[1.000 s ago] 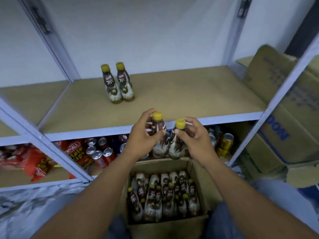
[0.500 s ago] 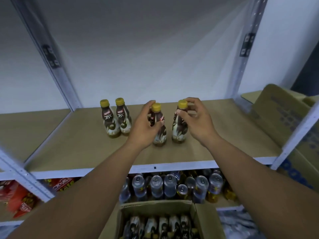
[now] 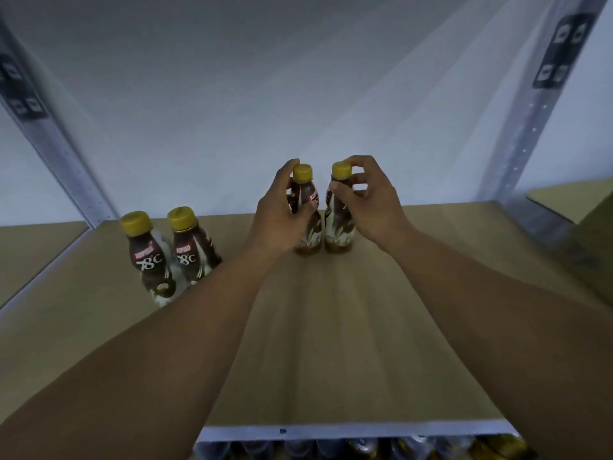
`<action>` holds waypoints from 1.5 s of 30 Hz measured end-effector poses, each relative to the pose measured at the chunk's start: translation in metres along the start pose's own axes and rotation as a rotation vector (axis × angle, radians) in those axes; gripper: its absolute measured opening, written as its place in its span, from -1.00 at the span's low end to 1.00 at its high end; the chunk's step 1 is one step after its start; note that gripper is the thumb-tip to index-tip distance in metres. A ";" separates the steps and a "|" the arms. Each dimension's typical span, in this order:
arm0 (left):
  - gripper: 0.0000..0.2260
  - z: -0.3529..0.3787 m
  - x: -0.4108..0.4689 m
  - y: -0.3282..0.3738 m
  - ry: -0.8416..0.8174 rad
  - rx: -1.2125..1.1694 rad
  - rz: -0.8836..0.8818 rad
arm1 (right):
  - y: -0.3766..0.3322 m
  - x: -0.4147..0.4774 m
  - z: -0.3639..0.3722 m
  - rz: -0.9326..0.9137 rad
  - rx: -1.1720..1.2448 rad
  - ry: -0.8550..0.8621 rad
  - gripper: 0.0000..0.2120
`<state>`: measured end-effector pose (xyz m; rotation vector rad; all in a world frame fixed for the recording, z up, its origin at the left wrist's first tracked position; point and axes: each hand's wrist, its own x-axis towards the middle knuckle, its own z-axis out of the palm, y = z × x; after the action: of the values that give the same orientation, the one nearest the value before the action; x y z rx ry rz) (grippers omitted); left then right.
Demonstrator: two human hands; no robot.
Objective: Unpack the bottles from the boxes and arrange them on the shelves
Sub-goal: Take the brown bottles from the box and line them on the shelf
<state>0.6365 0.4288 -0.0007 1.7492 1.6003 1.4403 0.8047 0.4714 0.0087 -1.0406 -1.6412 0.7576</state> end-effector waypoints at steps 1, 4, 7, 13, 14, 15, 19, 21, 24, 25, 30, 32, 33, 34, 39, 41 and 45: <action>-0.40 0.002 0.007 -0.004 0.004 0.003 -0.003 | 0.003 0.009 0.003 -0.010 -0.010 -0.001 -0.70; -0.39 0.009 0.022 -0.013 0.020 -0.012 -0.006 | 0.011 0.029 0.010 -0.015 -0.022 -0.009 -0.68; -0.30 0.017 0.021 -0.024 0.035 -0.070 -0.029 | 0.019 0.030 0.013 -0.010 -0.002 0.003 -0.62; -0.15 0.029 0.001 -0.059 -0.010 -0.098 -0.134 | 0.069 0.006 0.013 0.148 0.089 -0.071 -0.34; -0.15 0.030 0.001 -0.062 -0.017 -0.104 -0.147 | 0.074 0.005 0.013 0.160 0.089 -0.084 -0.32; -0.15 0.030 0.002 -0.063 -0.020 -0.108 -0.154 | 0.077 0.004 0.013 0.161 0.085 -0.094 -0.32; -0.15 0.032 0.006 -0.063 0.018 -0.077 -0.137 | 0.080 0.007 0.017 0.134 0.029 -0.088 -0.30; -0.13 0.033 0.006 -0.064 0.044 -0.076 -0.136 | 0.081 0.008 0.020 0.114 -0.005 -0.082 -0.27; -0.07 0.033 0.004 -0.068 0.056 -0.100 -0.144 | 0.084 0.011 0.023 0.112 0.065 -0.126 -0.24; -0.06 0.033 0.004 -0.069 0.060 -0.113 -0.151 | 0.085 0.012 0.023 0.113 0.083 -0.144 -0.24; -0.09 0.031 0.004 -0.070 0.050 -0.120 -0.157 | 0.089 0.010 0.024 0.088 0.101 -0.135 -0.24; -0.10 0.032 0.005 -0.070 0.053 -0.109 -0.152 | 0.090 0.010 0.023 0.069 0.075 -0.107 -0.23; -0.10 0.033 0.005 -0.070 0.057 -0.109 -0.151 | 0.091 0.010 0.023 0.062 0.062 -0.095 -0.22; -0.10 0.033 0.004 -0.070 0.063 -0.110 -0.148 | 0.090 0.010 0.022 0.055 0.055 -0.087 -0.20; -0.06 0.033 0.004 -0.073 0.108 -0.081 -0.115 | 0.090 0.009 0.022 0.027 0.002 -0.035 -0.09; -0.09 0.034 0.004 -0.072 0.097 -0.058 -0.109 | 0.089 0.009 0.023 0.004 -0.044 -0.026 -0.12; -0.18 0.034 0.002 -0.070 0.076 -0.057 -0.121 | 0.087 0.009 0.024 0.010 -0.037 -0.033 -0.20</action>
<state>0.6281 0.4631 -0.0703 1.5560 1.6565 1.4948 0.8044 0.5168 -0.0696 -1.0675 -1.6848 0.7571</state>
